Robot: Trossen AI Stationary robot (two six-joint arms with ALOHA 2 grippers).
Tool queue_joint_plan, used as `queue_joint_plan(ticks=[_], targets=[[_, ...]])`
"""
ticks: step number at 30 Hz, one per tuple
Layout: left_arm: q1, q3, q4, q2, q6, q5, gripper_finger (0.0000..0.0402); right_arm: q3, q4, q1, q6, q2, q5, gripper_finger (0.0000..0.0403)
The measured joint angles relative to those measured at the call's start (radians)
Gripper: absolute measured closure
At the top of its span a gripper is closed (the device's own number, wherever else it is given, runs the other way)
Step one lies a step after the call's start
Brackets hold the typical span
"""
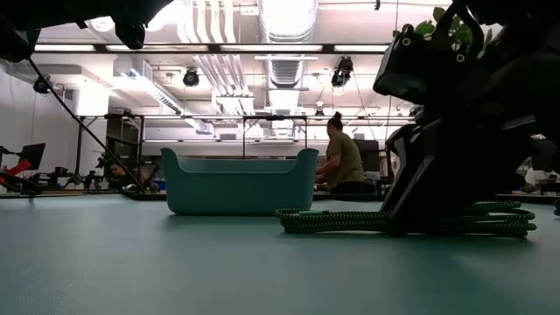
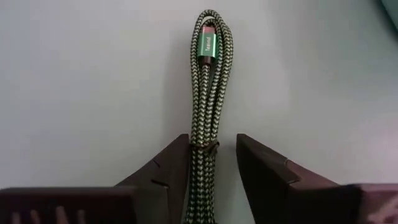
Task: Pick and place USB-C Cables
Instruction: Put the green black charger cable into the green bin
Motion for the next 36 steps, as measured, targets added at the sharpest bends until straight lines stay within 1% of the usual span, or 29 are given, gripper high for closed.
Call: queue_joint_plan(ticks=[9,16,20,24,27,30,34,36], targets=[[0.0,0.0,-0.005,0.0,0.0,0.0,0.0265,0.0,-0.006,-0.002,-0.001,-0.004,0.0,0.0379],[0.0,0.0,-0.006,0.0,0.0,0.0,0.0265,-0.003,-0.019,-0.002,-0.013,-0.026,-0.004,0.038],[0.0,0.001,-0.006,0.0,0.0,0.0,0.0265,-0.005,-0.019,0.002,-0.016,-0.058,-0.006,0.038],[0.0,0.001,-0.006,0.0,0.0,0.0,0.0265,-0.005,-0.014,0.019,-0.056,-0.094,0.0,0.038],[0.0,0.001,-0.006,0.0,0.0,0.0,0.0265,-0.005,-0.008,0.032,-0.072,-0.123,0.024,0.038],[0.0,0.001,-0.006,0.0,0.001,-0.004,0.0265,-0.004,0.017,0.041,-0.119,-0.142,0.03,0.038],[0.0,0.004,0.002,-0.001,0.001,-0.004,0.0265,-0.004,0.043,0.054,-0.183,-0.155,0.076,0.038],[0.0,0.004,0.005,-0.001,0.0,-0.005,0.0265,-0.003,0.045,0.054,-0.2,-0.161,0.078,0.038]])
